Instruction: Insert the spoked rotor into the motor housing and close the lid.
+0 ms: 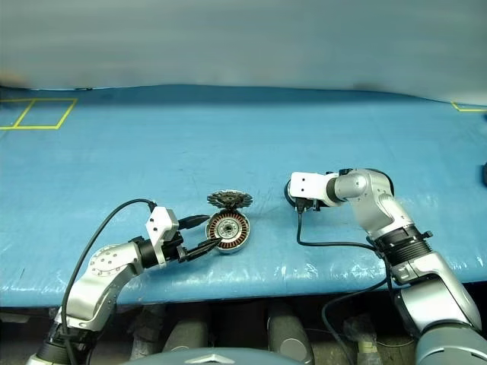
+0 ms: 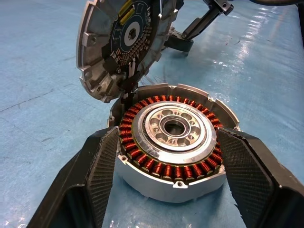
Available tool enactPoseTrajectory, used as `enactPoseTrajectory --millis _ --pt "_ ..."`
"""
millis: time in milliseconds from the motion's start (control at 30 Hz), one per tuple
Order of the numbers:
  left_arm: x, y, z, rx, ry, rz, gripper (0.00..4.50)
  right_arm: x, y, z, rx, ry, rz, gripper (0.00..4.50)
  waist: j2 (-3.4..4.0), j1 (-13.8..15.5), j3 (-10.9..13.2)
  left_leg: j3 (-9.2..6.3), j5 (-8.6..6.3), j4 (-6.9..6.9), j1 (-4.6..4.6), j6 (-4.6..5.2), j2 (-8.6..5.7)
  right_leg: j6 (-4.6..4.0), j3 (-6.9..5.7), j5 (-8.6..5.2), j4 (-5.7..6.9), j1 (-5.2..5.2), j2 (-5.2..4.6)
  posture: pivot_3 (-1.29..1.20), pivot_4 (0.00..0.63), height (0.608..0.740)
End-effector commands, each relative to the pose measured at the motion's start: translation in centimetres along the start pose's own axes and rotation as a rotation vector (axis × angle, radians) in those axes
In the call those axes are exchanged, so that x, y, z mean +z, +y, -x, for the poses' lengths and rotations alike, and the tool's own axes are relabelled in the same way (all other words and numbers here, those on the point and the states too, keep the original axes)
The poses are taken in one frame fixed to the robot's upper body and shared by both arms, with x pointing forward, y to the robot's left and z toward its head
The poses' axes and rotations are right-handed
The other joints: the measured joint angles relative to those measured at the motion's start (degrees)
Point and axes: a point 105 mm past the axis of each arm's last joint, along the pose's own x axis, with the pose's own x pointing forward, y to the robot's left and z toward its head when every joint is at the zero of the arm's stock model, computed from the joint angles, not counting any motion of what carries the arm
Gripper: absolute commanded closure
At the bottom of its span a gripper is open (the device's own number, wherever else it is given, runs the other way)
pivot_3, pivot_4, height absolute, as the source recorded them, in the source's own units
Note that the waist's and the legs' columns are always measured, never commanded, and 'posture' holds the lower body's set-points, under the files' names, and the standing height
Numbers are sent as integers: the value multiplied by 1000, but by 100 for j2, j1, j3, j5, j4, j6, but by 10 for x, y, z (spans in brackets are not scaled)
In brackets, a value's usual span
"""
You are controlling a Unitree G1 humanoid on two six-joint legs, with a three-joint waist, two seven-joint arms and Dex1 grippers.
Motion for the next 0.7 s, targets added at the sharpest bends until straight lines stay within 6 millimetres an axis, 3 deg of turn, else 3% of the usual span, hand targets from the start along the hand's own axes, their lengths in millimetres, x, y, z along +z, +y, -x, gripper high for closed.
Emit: enactPoseTrajectory --millis 33,167,300,467,700 --pt "10 -1 -3 -12 -37 -35 985 15 -18 21 -127 -61 6 2730 1 1 0 0 0 0 0 0 0 0 1 0 1 -1 0 0 150 740" --pt "16 -2 -1 -18 -57 -40 985 33 -8 44 -196 -168 -54 2730 2 13 1 -3 0 1 -4 0 0 0 0 0 2 -2 1 0 150 740" --pt "26 -5 2 -56 -91 -32 985 49 21 68 -192 -276 -157 2730 2 76 1 -16 -2 -1 -13 1 -1 3 -7 -2 -1 -2 2 0 150 740" --pt "31 -8 1 -102 -89 -56 985 50 62 76 -132 -299 -288 2730 0 124 0 -12 -1 9 -11 1 -1 4 -5 -4 0 1 3 0 150 740" --pt "48 -14 -11 -209 -120 -99 985 70 85 81 -182 -447 -527 2730 2 120 1 -8 4 26 -6 -6 0 23 -1 -23 4 6 5 0 150 740"
